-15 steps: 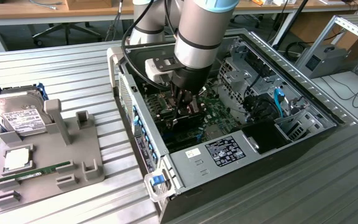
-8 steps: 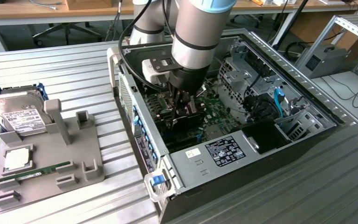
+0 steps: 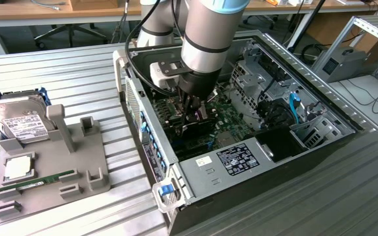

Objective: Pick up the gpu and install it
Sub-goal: 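Press down on the gpu until it lock into place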

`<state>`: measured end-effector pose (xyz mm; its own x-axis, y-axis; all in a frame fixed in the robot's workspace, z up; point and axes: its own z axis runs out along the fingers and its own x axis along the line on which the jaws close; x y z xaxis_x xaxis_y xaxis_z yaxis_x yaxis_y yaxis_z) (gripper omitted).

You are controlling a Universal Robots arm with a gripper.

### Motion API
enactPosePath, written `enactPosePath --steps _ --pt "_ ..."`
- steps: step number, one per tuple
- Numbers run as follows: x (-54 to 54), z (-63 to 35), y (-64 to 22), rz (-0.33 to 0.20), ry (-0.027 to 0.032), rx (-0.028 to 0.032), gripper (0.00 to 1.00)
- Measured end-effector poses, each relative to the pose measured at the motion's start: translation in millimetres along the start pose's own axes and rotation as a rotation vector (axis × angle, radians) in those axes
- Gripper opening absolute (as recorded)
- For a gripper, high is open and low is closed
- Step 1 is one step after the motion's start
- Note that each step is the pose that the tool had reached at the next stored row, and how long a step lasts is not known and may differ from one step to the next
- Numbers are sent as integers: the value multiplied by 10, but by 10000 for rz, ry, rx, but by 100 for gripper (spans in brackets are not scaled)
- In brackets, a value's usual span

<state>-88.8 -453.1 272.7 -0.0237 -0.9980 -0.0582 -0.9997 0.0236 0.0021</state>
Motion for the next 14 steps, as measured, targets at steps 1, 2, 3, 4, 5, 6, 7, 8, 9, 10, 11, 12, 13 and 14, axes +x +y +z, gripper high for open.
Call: enactPosePath --steps 1,2,3,4,5,6,7,8,9,10,11,12,13,14 --pt "0 -3 0 0 -1 0 11" --pt "-1 -10 0 0 -3 0 11" --pt "-2 -17 0 1 -1 -1 11" --pt "-2 -26 0 0 1 0 11" --pt "-2 -33 0 0 0 0 11" --pt "-2 -32 0 0 -1 1 11" --pt "-2 -33 0 0 -1 1 11" --pt "-2 -34 0 0 1 0 11" --pt "-2 -35 0 0 2 0 11" --pt "-1 -39 0 0 4 -2 11" --pt "2 -40 0 -1 3 -2 11" --pt "7 -40 -1 -1 2 -2 11" --pt "12 -39 -2 -1 0 -1 11" --pt "16 -40 -2 0 1 -2 11"
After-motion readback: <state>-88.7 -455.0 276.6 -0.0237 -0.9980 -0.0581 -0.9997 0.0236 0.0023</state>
